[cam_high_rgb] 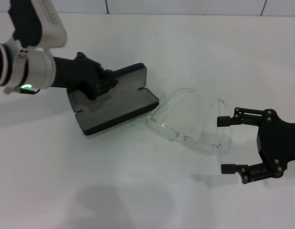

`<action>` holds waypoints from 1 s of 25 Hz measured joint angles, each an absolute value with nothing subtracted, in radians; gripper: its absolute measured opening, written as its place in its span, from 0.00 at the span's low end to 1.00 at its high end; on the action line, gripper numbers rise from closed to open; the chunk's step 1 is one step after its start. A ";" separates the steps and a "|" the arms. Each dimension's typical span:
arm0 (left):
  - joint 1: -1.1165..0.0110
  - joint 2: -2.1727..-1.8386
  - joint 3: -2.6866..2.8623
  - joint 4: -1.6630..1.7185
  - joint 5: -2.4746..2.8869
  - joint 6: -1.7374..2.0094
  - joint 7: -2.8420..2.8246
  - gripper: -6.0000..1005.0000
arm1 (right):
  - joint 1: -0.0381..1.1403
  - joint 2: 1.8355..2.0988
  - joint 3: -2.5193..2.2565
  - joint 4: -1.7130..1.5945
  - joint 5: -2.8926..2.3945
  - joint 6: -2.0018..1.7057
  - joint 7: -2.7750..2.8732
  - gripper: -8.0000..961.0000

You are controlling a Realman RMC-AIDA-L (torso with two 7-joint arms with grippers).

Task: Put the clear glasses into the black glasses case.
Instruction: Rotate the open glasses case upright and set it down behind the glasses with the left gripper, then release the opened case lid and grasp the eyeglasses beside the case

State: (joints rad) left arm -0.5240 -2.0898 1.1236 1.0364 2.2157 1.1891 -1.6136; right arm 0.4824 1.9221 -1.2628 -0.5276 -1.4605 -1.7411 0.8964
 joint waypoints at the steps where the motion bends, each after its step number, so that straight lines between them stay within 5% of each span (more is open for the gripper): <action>1: -0.525 -2.090 1.139 1.036 2.202 1.180 -1.592 0.21 | 0.482 1.924 -1.264 -0.528 -1.460 -1.742 0.895 0.91; 25: -0.600 -2.091 1.292 1.005 2.100 1.211 -1.463 0.31 | 0.434 1.937 -1.262 -0.530 -1.462 -1.745 0.872 0.90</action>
